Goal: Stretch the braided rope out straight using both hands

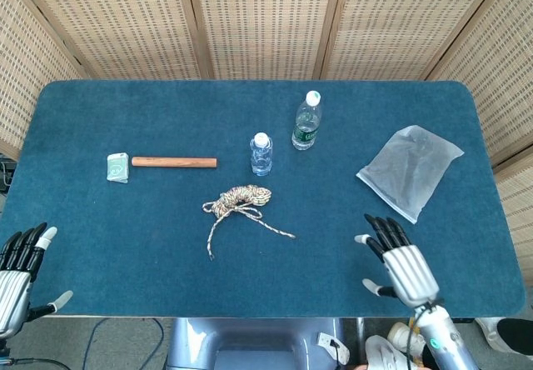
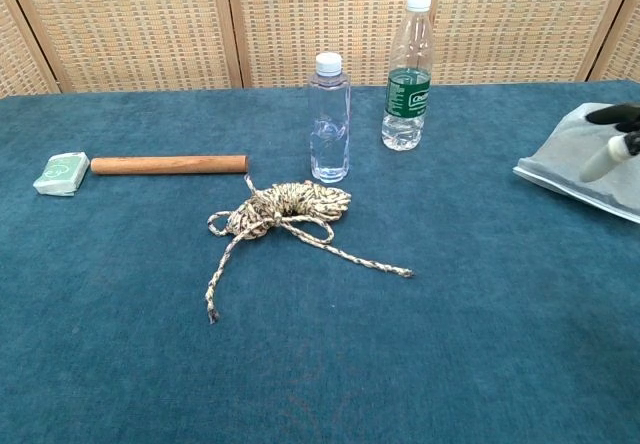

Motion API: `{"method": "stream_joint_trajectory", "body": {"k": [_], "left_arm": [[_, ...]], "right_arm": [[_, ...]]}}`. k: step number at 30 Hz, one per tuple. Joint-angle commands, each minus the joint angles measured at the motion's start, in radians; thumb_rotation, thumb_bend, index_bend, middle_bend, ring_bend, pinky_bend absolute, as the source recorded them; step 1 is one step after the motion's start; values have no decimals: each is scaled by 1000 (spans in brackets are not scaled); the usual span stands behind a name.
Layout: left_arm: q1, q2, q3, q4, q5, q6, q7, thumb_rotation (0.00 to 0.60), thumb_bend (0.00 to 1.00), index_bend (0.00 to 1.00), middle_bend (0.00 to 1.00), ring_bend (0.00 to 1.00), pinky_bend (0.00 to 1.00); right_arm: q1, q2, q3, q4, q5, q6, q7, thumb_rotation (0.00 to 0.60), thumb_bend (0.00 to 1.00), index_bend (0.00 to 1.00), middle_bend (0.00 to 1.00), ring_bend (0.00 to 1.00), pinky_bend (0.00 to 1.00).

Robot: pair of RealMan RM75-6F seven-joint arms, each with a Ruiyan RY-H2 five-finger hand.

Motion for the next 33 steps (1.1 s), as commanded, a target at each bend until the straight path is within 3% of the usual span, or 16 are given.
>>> {"method": "stream_joint_trajectory", "body": {"k": [1, 3, 6, 10, 15, 33], "left_arm": [[-9, -9, -10, -4, -22, -19, 21, 600, 82, 0, 0, 0, 0], [-22, -23, -22, -7, -54, -50, 56, 600, 82, 0, 0, 0, 0], [-31, -33, -32, -13, -83, -70, 83, 600, 82, 0, 0, 0, 0], [-44, -40, -41, -20, -117, -99, 110, 600, 82, 0, 0, 0, 0], [-54, -47, -48, -26, -143, -117, 134, 600, 83, 0, 0, 0, 0], [-63, -50, -50, -24, -168, -124, 137, 600, 83, 0, 0, 0, 0]], "right_arm": [[95, -106, 80, -3, 143, -108, -114, 600, 84, 337, 0, 0, 0], [171, -242, 137, 22, 327, -188, -262, 600, 124, 366, 0, 0, 0], [230, -343, 176, 38, 480, -181, -429, 600, 154, 387, 0, 0, 0], [306, -448, 199, 85, 625, -145, -603, 600, 177, 405, 0, 0, 0], [390, -549, 210, 162, 730, -111, -729, 600, 249, 407, 0, 0, 0], [497, -630, 228, 258, 889, -70, -770, 600, 305, 434, 0, 0, 0]]}}
